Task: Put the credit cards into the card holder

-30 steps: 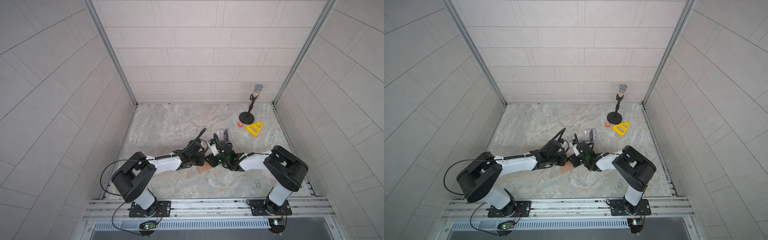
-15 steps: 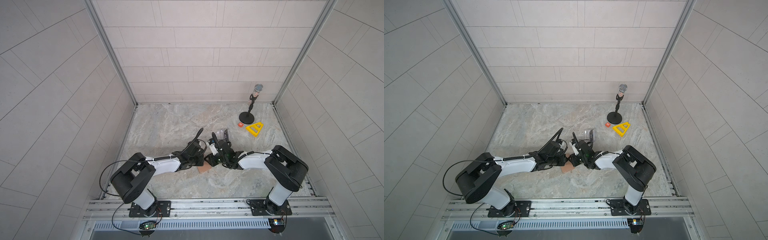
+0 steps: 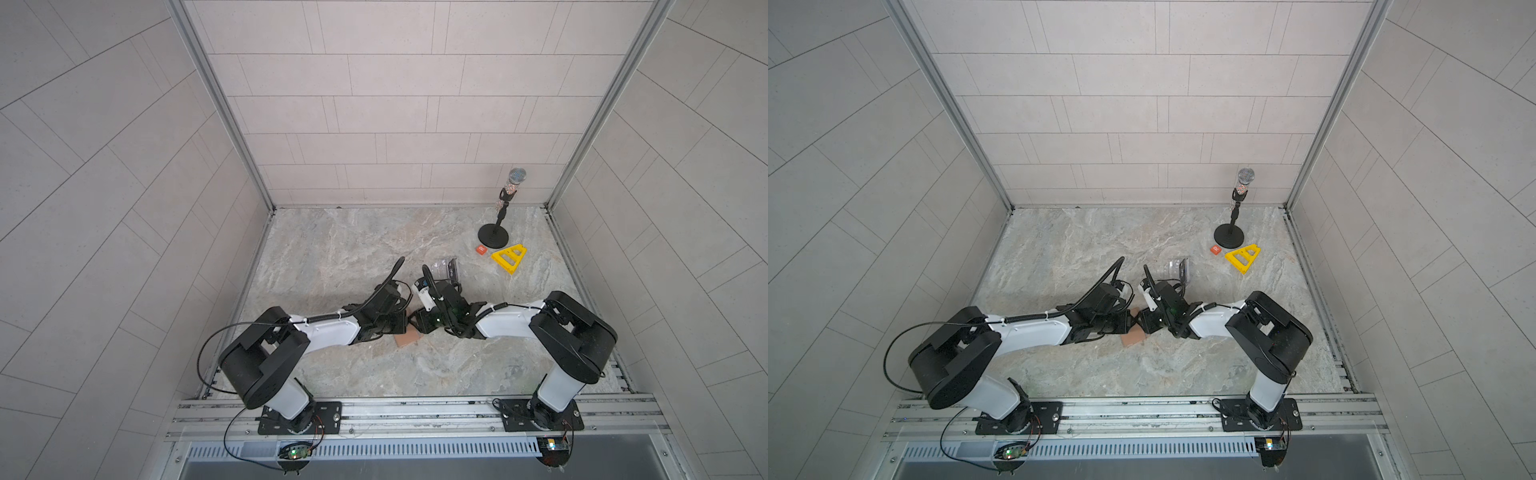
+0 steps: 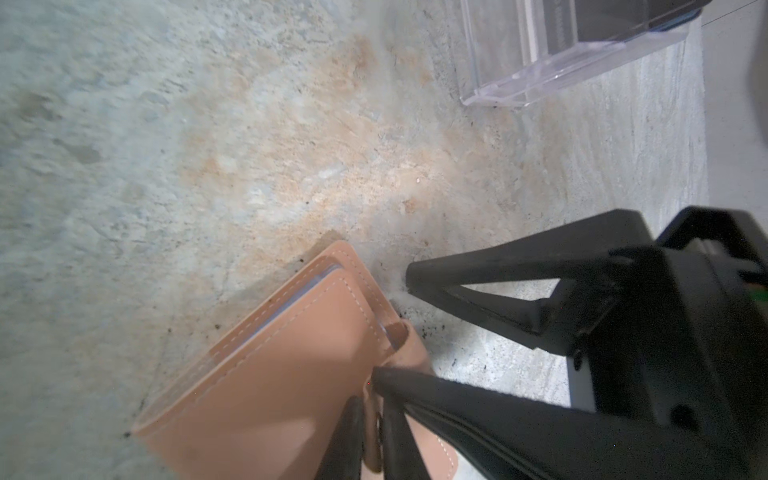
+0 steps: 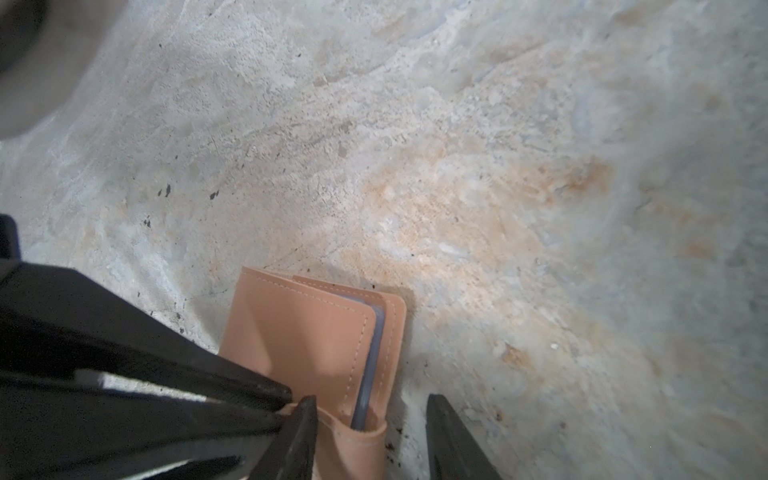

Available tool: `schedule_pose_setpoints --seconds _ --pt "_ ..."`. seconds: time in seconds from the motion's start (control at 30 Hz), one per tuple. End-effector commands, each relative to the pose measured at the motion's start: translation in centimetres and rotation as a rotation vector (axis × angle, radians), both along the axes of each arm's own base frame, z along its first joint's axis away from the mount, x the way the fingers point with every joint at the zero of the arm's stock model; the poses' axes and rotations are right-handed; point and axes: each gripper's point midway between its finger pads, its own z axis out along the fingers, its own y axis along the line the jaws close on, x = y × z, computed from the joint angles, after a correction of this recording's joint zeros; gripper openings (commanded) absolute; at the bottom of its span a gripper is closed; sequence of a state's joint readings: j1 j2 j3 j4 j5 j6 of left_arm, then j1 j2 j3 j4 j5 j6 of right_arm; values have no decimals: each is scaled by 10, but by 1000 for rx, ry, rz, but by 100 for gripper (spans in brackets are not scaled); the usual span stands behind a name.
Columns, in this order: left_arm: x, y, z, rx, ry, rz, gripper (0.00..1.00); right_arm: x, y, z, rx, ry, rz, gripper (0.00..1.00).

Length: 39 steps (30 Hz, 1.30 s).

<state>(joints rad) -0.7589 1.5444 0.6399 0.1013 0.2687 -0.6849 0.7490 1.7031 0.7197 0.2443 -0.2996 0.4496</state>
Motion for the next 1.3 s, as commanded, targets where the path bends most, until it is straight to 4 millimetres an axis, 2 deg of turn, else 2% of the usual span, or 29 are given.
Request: schedule_pose_setpoints --seconds 0.0,0.27,0.6,0.83,1.27 --pt "-23 3 -12 11 83 -35 15 -67 -42 -60 -190 276 39 46" --pt "-22 12 -15 52 71 -15 13 -65 -40 -52 -158 282 34 46" --pt "-23 29 -35 161 71 -10 13 -68 -39 -65 -171 314 38 45" --pt "-25 40 -43 247 59 -18 12 -68 -44 -67 -202 312 35 45" --pt "-23 55 -36 355 -2 -25 16 -68 -48 -68 -254 302 45 45"
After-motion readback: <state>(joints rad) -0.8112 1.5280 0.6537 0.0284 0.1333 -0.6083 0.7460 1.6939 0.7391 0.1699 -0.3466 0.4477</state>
